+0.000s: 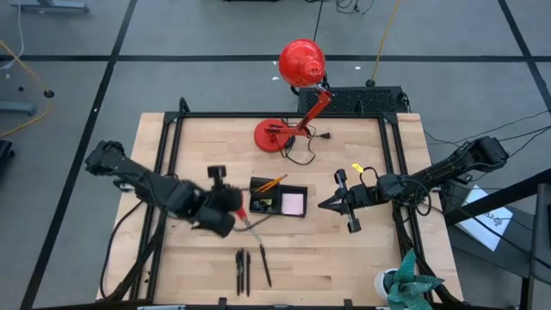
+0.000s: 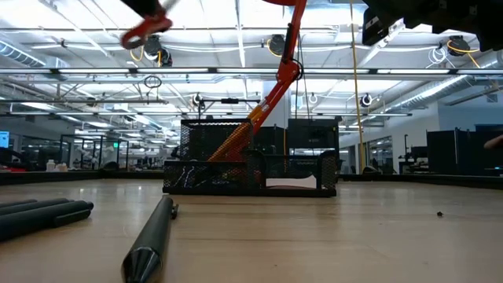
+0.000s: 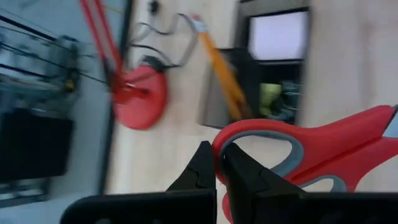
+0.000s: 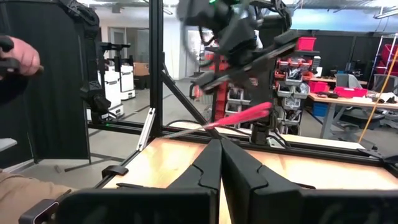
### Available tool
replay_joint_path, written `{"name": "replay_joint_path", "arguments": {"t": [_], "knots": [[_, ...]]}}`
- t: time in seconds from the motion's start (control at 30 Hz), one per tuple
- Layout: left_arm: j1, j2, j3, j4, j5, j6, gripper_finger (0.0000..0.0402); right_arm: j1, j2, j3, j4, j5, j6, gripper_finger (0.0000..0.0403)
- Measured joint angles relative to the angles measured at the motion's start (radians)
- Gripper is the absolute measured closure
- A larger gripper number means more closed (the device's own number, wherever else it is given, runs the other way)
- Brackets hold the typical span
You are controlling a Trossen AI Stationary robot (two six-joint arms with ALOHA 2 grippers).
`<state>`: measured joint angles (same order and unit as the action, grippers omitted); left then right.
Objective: Pick and place office supplies into organizer
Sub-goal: Put the red scissors into the black mesh desk organizer
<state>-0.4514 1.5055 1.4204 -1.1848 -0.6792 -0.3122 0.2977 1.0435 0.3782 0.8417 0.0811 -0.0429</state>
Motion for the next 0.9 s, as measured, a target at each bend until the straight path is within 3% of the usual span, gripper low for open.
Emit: {"name": "replay_joint_path", "arguments": {"t": [0.27, 0.43, 0.7, 0.9], "knots": [[0.187, 0.000, 0.013, 0.029, -0.136, 0.365, 0.0397, 0.000, 0.000, 0.000, 0.000, 0.000, -0.031, 0.0399], [0.275, 0.026, 0.014, 0.166, -0.213, 0.643, 0.0390, 0.000, 0.000, -0.001, 0.000, 0.000, -0.057, 0.0399], [0.317, 0.170, 0.014, 0.442, -0.357, 1.139, 0.0389, 0.000, 0.000, -0.001, -0.007, 0.005, -0.078, 0.0399], [0.302, 0.277, 0.014, 0.499, -0.514, 1.384, 0.0397, 0.000, 0.000, -0.001, -0.020, 0.005, -0.076, 0.0399]]}}
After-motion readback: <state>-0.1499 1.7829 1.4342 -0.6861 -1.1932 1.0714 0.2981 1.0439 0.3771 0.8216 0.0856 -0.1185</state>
